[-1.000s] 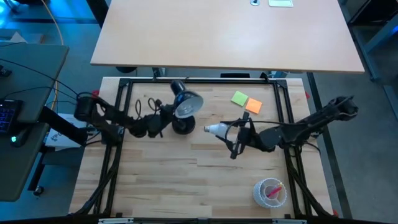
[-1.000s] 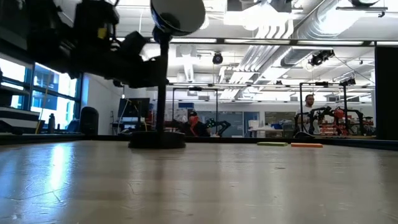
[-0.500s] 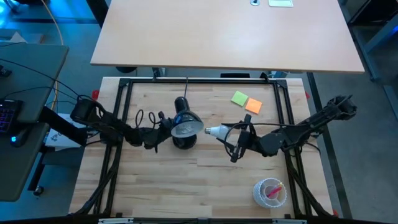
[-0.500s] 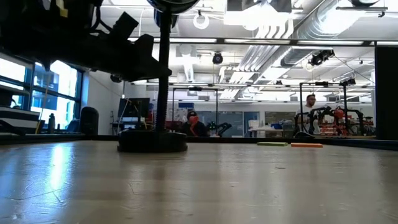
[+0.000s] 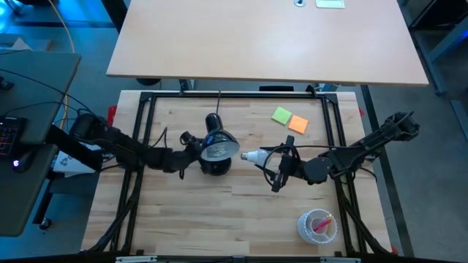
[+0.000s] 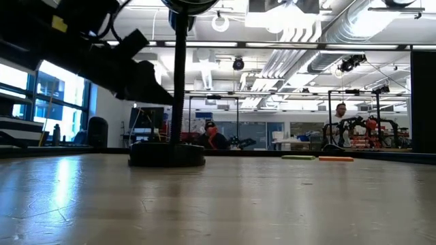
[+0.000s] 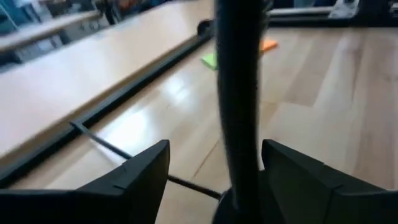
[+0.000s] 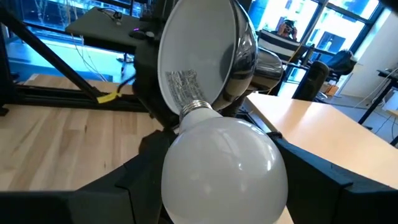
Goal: Screw lightbulb
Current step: Insert the white lightbulb into the black lamp
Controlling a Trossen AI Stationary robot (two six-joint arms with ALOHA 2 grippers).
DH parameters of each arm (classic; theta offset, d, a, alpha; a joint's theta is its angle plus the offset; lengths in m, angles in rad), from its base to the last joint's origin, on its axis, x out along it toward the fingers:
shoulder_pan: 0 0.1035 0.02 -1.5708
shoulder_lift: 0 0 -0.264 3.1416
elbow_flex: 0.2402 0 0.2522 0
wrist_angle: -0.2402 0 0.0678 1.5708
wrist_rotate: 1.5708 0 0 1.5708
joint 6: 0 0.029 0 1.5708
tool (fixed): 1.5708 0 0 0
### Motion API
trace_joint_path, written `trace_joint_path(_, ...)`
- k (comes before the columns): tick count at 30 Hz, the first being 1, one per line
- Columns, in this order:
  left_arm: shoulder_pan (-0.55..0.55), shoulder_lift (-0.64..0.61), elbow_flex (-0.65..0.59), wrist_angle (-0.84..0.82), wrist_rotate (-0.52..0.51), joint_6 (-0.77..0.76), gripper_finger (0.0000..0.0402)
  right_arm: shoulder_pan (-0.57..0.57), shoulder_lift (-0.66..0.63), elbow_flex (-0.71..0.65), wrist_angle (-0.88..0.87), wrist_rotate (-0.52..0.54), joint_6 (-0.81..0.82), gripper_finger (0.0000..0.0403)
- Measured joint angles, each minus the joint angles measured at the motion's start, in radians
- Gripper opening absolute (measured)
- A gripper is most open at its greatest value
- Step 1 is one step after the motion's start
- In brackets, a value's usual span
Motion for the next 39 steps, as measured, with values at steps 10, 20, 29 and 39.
trace_joint_path(10, 0.034, 0.117, 0.001, -0.123, 0.242, -0.202, 0.0235, 0.014, 0.0, 0.0, -0.036, -0.03, 0.001, 0.0255)
trace_joint_path(20, -0.076, 0.122, 0.001, -0.134, 0.197, -0.832, 0.0232, 0.016, 0.0, 0.0, -0.071, -0.03, 0.017, 0.0255)
trace_joint_path(29, -0.19, 0.152, 0.085, -0.023, 0.195, -0.689, 0.0231, 0.051, 0.0, -0.001, -0.115, -0.021, 0.002, 0.0255)
trace_joint_path(39, -0.185, -0.086, 0.117, -0.473, 0.066, -0.521, 0.0231, 0.191, -0.012, -0.002, -0.144, -0.015, 0.0, 0.0255)
